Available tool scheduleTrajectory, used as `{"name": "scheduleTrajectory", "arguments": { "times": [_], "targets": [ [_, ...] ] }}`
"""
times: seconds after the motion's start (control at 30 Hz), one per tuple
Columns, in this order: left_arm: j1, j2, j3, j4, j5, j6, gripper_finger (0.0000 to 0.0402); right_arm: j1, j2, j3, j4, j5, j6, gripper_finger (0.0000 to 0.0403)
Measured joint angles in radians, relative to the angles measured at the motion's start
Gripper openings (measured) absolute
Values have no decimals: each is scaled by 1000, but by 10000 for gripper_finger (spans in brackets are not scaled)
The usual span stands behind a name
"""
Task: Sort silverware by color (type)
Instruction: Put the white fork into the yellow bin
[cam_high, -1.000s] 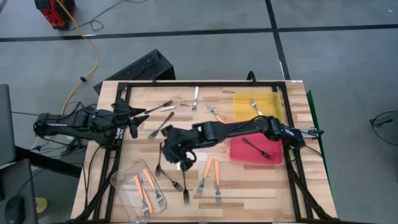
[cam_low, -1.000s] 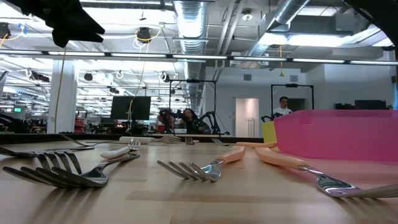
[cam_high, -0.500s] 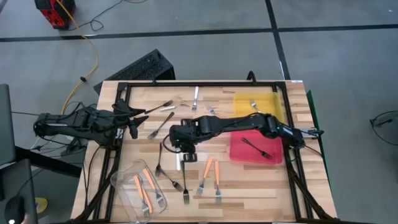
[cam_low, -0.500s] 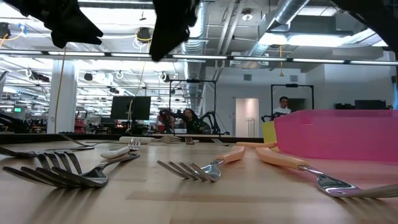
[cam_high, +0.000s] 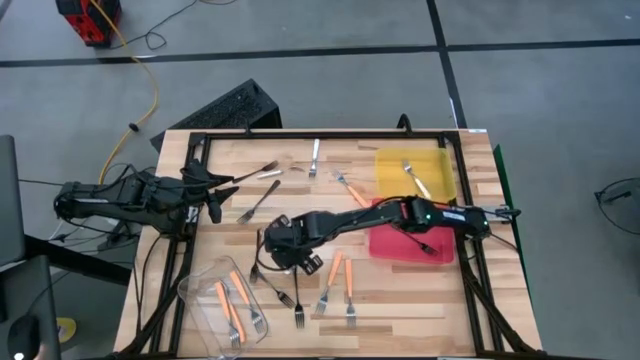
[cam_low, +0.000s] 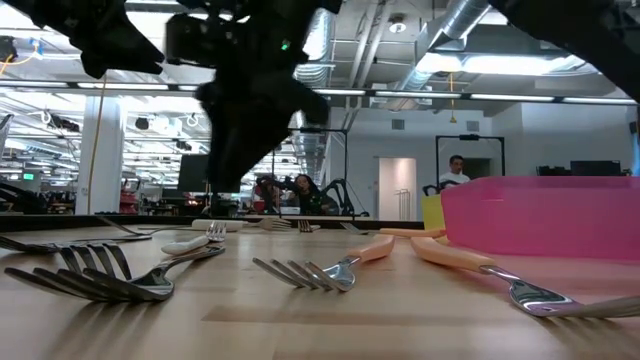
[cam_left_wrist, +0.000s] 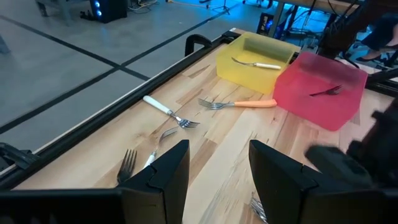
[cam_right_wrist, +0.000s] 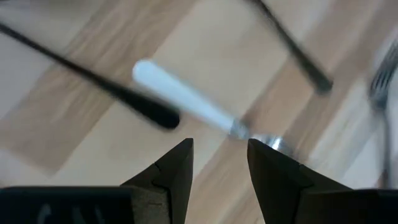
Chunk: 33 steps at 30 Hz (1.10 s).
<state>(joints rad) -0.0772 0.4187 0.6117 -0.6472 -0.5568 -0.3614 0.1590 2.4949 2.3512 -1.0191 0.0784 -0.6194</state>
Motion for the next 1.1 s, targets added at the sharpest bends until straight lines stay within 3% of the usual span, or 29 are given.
{"name": "scheduleTrajectory", "arguments": {
  "times": [0.43,1.1],
  "targets": [
    [0,0,0,0,0,-1,151,30,11,1,154,-2,-474,175],
    [0,0,0,0,-4,-2,151,0,46,0,147,-87,-568,175]
  ]
}}
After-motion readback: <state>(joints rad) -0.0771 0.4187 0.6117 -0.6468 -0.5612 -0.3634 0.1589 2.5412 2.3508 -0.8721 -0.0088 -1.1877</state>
